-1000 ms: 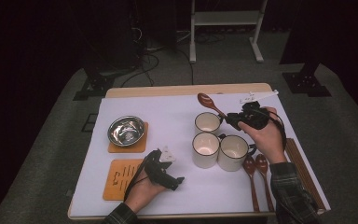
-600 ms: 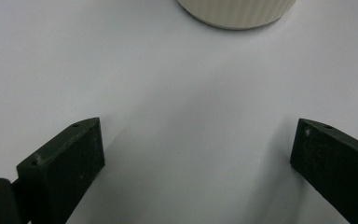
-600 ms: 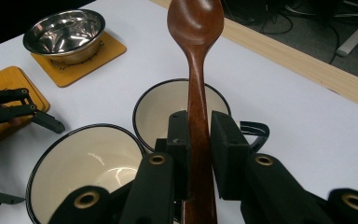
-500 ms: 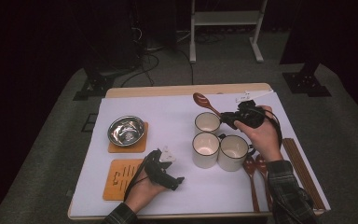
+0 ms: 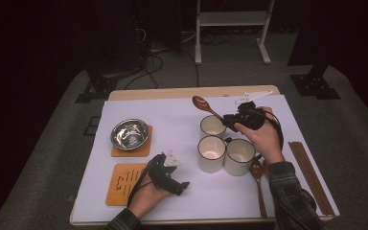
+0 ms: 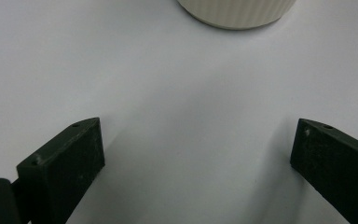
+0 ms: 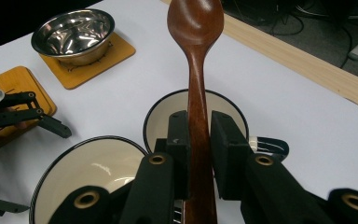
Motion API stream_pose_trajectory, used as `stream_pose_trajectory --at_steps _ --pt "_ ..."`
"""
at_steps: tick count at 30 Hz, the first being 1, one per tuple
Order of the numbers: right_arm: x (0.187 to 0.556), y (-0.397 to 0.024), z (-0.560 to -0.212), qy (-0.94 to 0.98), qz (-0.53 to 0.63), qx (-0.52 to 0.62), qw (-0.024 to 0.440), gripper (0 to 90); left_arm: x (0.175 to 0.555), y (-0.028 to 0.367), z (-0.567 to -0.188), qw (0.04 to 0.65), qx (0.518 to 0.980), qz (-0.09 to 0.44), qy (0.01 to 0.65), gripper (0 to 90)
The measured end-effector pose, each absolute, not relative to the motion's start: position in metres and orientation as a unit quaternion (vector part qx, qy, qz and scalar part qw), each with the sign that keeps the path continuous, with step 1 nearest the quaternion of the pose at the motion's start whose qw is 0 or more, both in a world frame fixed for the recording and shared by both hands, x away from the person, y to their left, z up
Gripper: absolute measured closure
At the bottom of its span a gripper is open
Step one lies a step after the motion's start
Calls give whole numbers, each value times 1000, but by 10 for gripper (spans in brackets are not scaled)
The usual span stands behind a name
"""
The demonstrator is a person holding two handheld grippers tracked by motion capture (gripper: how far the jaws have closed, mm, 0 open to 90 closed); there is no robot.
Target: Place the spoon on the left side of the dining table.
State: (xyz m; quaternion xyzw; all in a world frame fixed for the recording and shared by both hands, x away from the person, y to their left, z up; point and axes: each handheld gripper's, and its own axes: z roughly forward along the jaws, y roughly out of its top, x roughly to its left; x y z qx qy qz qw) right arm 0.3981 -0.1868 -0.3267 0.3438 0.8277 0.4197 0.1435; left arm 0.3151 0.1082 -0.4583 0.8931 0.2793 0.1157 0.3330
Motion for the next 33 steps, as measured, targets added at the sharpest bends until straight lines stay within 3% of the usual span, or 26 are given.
stream_pose_trajectory --at_steps 33 --pt "416 -153 -324 842 420 316 122 775 315 108 -458 332 894 116 278 17"
